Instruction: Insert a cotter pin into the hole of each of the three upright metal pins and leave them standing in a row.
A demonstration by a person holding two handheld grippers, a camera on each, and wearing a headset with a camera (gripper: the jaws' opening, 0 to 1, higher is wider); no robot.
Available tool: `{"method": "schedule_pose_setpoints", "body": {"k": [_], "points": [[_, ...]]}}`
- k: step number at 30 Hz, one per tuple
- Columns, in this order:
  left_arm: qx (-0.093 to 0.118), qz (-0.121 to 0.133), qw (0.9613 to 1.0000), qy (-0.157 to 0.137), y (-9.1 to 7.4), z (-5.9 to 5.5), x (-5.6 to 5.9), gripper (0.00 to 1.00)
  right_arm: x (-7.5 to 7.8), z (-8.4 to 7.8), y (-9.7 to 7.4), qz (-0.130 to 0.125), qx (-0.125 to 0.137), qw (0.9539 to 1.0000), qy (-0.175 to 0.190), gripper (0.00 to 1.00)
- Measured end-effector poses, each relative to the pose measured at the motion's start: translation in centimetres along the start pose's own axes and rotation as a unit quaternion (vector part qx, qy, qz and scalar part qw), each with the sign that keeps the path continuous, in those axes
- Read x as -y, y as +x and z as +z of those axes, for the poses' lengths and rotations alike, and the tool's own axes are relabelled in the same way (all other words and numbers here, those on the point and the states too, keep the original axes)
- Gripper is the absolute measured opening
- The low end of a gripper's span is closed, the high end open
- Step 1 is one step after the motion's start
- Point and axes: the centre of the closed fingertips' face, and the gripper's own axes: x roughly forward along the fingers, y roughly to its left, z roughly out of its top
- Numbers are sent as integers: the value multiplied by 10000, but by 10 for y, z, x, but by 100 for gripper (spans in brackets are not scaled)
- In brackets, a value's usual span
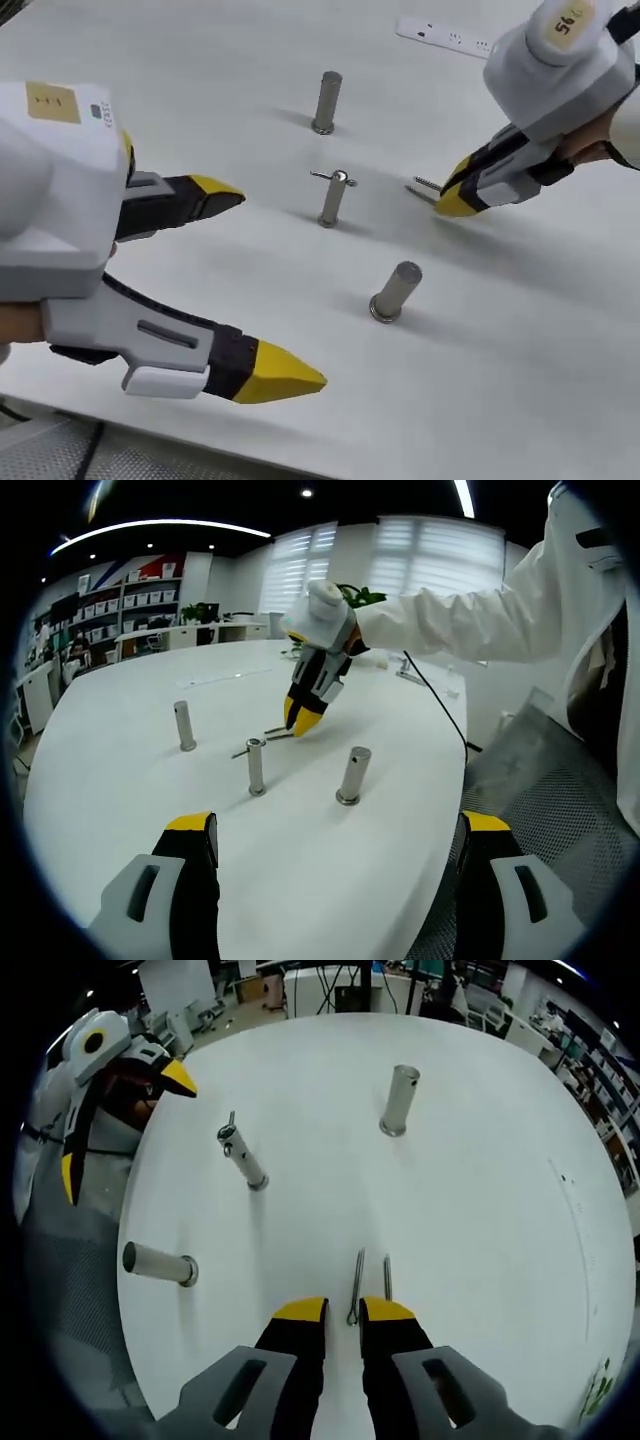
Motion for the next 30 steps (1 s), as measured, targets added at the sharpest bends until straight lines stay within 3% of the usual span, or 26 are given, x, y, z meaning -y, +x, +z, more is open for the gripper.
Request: {"method": "schedule_pose_setpoints", "body": {"k": [7, 20, 30], "points": [[-30, 13, 10000, -49, -1, -2, 2, 99, 6, -3, 5, 20, -199, 9998, -57, 8], [-68, 66, 9999, -99, -4, -6, 2, 99, 7, -6, 9, 2, -561, 9971, -519, 6], [-132, 284, 9992, -231, -1, -8, -2, 99, 8, -6, 10, 87, -872, 9941, -646, 5]]}}
